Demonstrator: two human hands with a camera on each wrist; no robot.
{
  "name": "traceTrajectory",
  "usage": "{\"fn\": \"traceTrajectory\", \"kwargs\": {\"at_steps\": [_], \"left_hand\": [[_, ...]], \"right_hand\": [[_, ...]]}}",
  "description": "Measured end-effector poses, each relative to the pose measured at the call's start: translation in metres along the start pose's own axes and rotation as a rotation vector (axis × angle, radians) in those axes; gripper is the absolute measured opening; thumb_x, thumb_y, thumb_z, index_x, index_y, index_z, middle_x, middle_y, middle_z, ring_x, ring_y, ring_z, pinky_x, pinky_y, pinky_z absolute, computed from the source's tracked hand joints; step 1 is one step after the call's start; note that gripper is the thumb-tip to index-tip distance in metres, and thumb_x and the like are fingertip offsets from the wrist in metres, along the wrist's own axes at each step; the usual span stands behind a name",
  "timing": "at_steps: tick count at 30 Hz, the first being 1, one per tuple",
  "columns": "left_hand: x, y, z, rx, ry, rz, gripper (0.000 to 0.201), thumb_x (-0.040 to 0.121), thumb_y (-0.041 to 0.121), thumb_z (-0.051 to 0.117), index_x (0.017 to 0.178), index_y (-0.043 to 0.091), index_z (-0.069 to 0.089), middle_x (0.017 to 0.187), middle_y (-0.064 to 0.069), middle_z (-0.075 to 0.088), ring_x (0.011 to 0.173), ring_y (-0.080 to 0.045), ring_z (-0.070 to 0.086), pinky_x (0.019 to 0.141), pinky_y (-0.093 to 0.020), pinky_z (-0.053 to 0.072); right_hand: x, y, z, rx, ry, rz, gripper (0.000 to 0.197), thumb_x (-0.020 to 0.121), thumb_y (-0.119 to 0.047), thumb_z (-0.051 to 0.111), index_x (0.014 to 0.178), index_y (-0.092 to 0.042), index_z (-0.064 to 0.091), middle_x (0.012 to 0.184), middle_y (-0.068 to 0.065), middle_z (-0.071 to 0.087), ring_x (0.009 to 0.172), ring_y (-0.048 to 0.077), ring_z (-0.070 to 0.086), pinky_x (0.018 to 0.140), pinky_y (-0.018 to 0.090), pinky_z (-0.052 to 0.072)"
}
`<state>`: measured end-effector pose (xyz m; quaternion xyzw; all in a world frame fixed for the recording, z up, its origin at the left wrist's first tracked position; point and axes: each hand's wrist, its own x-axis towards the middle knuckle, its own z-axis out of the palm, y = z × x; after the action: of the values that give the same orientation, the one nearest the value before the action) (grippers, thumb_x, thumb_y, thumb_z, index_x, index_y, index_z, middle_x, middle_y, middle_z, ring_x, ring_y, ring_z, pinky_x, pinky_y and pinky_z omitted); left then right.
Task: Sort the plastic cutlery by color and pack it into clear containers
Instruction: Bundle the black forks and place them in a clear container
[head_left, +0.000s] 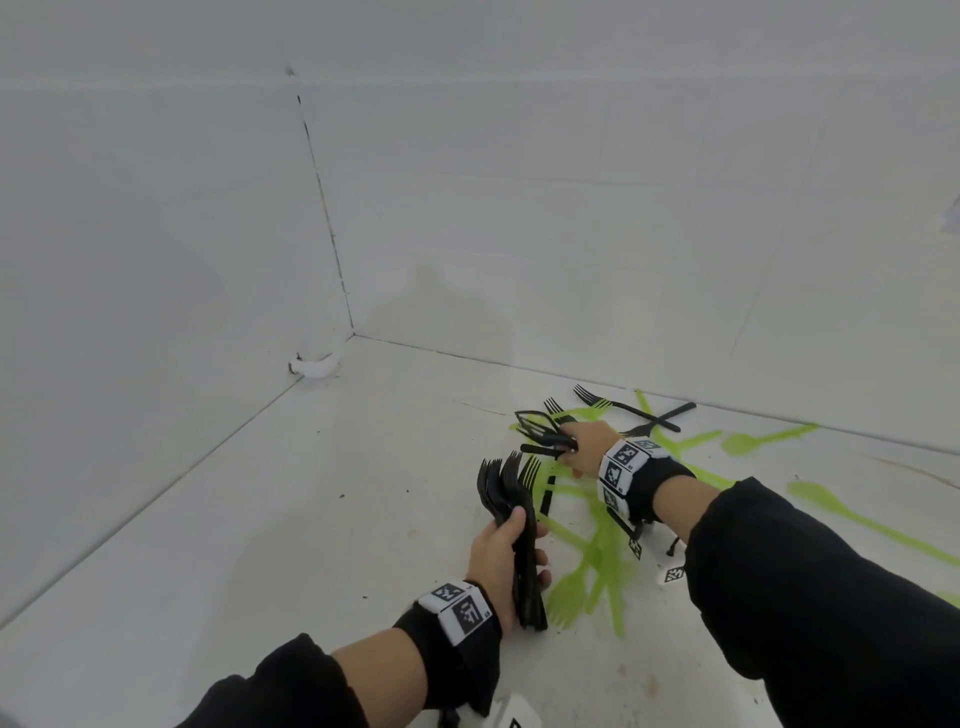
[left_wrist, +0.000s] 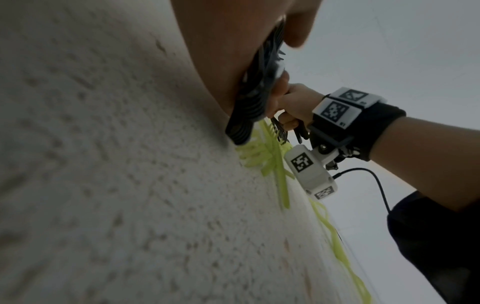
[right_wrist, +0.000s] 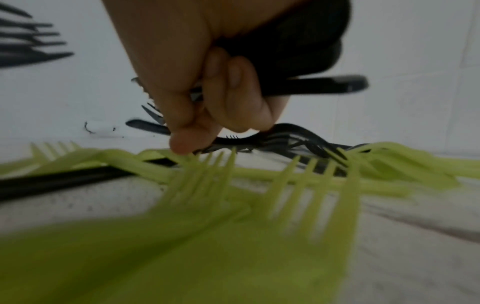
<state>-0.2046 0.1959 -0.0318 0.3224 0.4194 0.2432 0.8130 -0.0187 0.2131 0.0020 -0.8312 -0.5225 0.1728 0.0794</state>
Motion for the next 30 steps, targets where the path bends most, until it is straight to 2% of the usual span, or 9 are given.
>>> {"fn": "traceTrajectory", "kwargs": {"at_steps": [2, 5, 8, 15, 17, 20, 23, 27, 30], "left_hand": [[0.003, 0.0, 0.0, 0.003, 0.03, 0.019, 0.022, 0.097, 0.018, 0.048, 0.085, 0.002, 0.055, 0.068, -0.008, 0.054, 0.05, -0.016, 0.046, 0.043, -0.024, 0.043], [0.004, 0.001, 0.0, 0.022, 0.052, 0.063, 0.019, 0.097, 0.012, 0.047, 0.082, 0.003, 0.054, 0.068, -0.007, 0.056, 0.051, -0.017, 0.045, 0.042, -0.024, 0.042], [0.006, 0.001, 0.002, 0.039, 0.06, 0.08, 0.018, 0.096, 0.009, 0.046, 0.081, 0.004, 0.054, 0.069, -0.007, 0.056, 0.052, -0.017, 0.044, 0.041, -0.022, 0.041], [0.002, -0.001, 0.013, 0.057, 0.014, 0.116, 0.014, 0.096, 0.007, 0.047, 0.084, 0.007, 0.054, 0.069, -0.005, 0.058, 0.05, -0.014, 0.048, 0.044, -0.022, 0.044], [-0.001, -0.004, 0.015, 0.067, -0.002, 0.12, 0.013, 0.095, 0.006, 0.047, 0.085, 0.007, 0.055, 0.071, -0.006, 0.058, 0.054, -0.014, 0.048, 0.045, -0.022, 0.046], [-0.007, -0.009, 0.014, 0.083, -0.025, 0.136, 0.013, 0.096, 0.005, 0.047, 0.087, 0.007, 0.055, 0.075, -0.005, 0.059, 0.057, -0.014, 0.047, 0.046, -0.022, 0.047], [-0.012, -0.015, 0.012, 0.11, -0.018, 0.166, 0.011, 0.095, 0.004, 0.048, 0.088, 0.007, 0.056, 0.077, -0.007, 0.059, 0.059, -0.015, 0.05, 0.049, -0.024, 0.047], [-0.022, -0.027, 0.01, 0.098, -0.02, 0.186, 0.016, 0.092, 0.001, 0.051, 0.106, 0.004, 0.059, 0.095, -0.018, 0.064, 0.075, -0.026, 0.061, 0.066, -0.033, 0.053], [-0.031, -0.033, 0.01, 0.095, -0.044, 0.189, 0.012, 0.093, 0.002, 0.051, 0.1, 0.007, 0.06, 0.097, -0.017, 0.063, 0.08, -0.027, 0.06, 0.072, -0.037, 0.051]], "right_hand": [[-0.003, 0.002, -0.005, 0.093, 0.091, -0.001, 0.011, 0.087, -0.013, 0.052, 0.094, -0.012, 0.061, 0.095, 0.014, 0.066, 0.094, 0.031, 0.063, 0.08, 0.033, 0.049], [-0.018, 0.003, -0.013, 0.236, 0.233, 0.035, 0.01, 0.086, -0.019, 0.053, 0.077, -0.014, 0.055, 0.077, 0.008, 0.061, 0.077, 0.025, 0.057, 0.064, 0.025, 0.043], [-0.038, 0.001, -0.012, 0.375, 0.329, 0.026, 0.008, 0.082, -0.015, 0.06, 0.077, -0.016, 0.053, 0.076, 0.0, 0.057, 0.075, 0.015, 0.051, 0.058, 0.016, 0.036], [-0.088, -0.018, 0.019, 0.467, 0.108, 0.022, 0.031, 0.079, -0.016, 0.068, 0.105, -0.014, 0.051, 0.083, -0.002, 0.061, 0.078, 0.014, 0.055, 0.064, 0.021, 0.04], [-0.096, -0.023, 0.027, 0.468, 0.115, 0.038, 0.017, 0.082, -0.018, 0.063, 0.094, -0.017, 0.052, 0.081, -0.001, 0.056, 0.075, 0.015, 0.052, 0.063, 0.02, 0.039], [-0.106, -0.026, 0.034, 0.696, 0.133, 0.162, 0.014, 0.085, -0.014, 0.053, 0.076, -0.02, 0.045, 0.064, -0.001, 0.041, 0.051, 0.014, 0.037, 0.038, 0.018, 0.031], [-0.118, -0.029, 0.041, 0.909, 0.074, 0.248, 0.013, 0.089, -0.011, 0.042, 0.078, -0.018, 0.043, 0.06, 0.002, 0.03, 0.044, 0.014, 0.026, 0.039, 0.018, 0.021], [-0.139, -0.036, 0.052, 0.79, 0.073, 0.187, 0.008, 0.093, -0.014, 0.038, 0.095, -0.015, 0.046, 0.062, 0.0, 0.041, 0.046, 0.013, 0.035, 0.039, 0.021, 0.028], [-0.152, -0.038, 0.059, 0.664, 0.152, 0.129, 0.009, 0.095, -0.019, 0.041, 0.1, -0.015, 0.048, 0.066, -0.005, 0.047, 0.052, 0.007, 0.042, 0.037, 0.011, 0.032]]}}
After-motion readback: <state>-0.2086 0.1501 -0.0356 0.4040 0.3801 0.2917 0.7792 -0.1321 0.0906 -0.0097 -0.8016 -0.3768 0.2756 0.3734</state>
